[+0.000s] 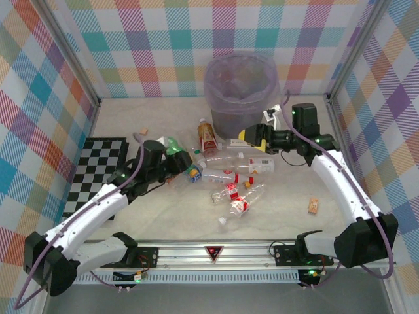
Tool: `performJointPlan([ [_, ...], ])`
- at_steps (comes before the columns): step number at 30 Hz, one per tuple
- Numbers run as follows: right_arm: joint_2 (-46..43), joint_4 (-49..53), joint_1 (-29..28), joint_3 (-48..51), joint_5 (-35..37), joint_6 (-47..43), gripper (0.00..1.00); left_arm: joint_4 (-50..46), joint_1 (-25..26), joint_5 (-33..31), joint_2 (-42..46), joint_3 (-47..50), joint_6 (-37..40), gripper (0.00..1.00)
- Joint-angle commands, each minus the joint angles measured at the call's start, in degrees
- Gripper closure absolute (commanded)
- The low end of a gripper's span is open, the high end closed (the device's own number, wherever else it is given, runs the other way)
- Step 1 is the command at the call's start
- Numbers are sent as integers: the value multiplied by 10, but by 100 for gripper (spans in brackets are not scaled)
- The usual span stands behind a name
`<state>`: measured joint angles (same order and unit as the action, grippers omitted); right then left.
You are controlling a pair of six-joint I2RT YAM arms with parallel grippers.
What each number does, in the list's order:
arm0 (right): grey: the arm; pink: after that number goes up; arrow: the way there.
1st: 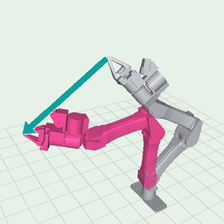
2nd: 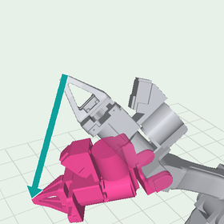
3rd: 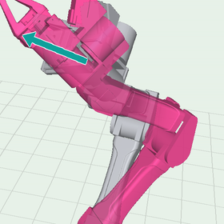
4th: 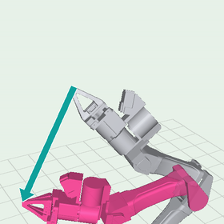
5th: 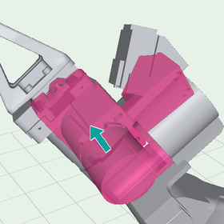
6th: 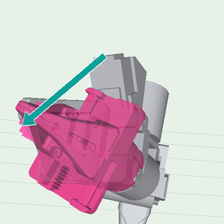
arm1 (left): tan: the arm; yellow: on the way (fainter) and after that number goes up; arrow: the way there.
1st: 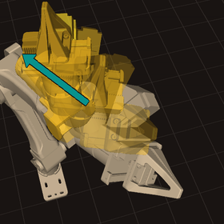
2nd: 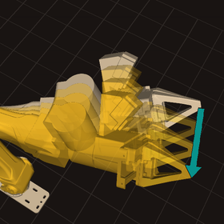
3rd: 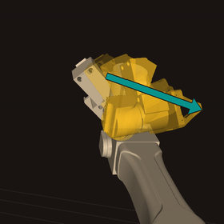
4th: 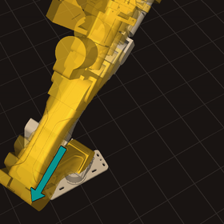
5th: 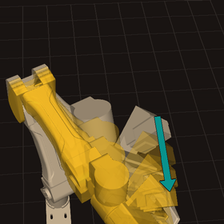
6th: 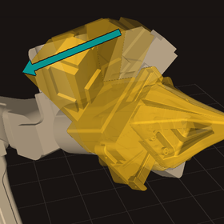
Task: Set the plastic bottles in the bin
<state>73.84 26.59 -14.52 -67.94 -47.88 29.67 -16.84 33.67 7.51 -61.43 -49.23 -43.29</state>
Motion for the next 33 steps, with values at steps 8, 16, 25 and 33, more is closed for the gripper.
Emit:
performJointPlan([
  [8,86,-150,-43,-10,-26,109,7,193,71,159,-82,-54,81,44],
  [16,129,-181,-81,-34,-49,129,3,230,82,186,-113,-72,81,45],
  [25,141,-211,-102,-32,-73,153,13,230,83,166,-120,-75,85,47],
  [33,147,-230,-106,-27,-77,169,36,219,83,153,-128,-79,89,47],
])
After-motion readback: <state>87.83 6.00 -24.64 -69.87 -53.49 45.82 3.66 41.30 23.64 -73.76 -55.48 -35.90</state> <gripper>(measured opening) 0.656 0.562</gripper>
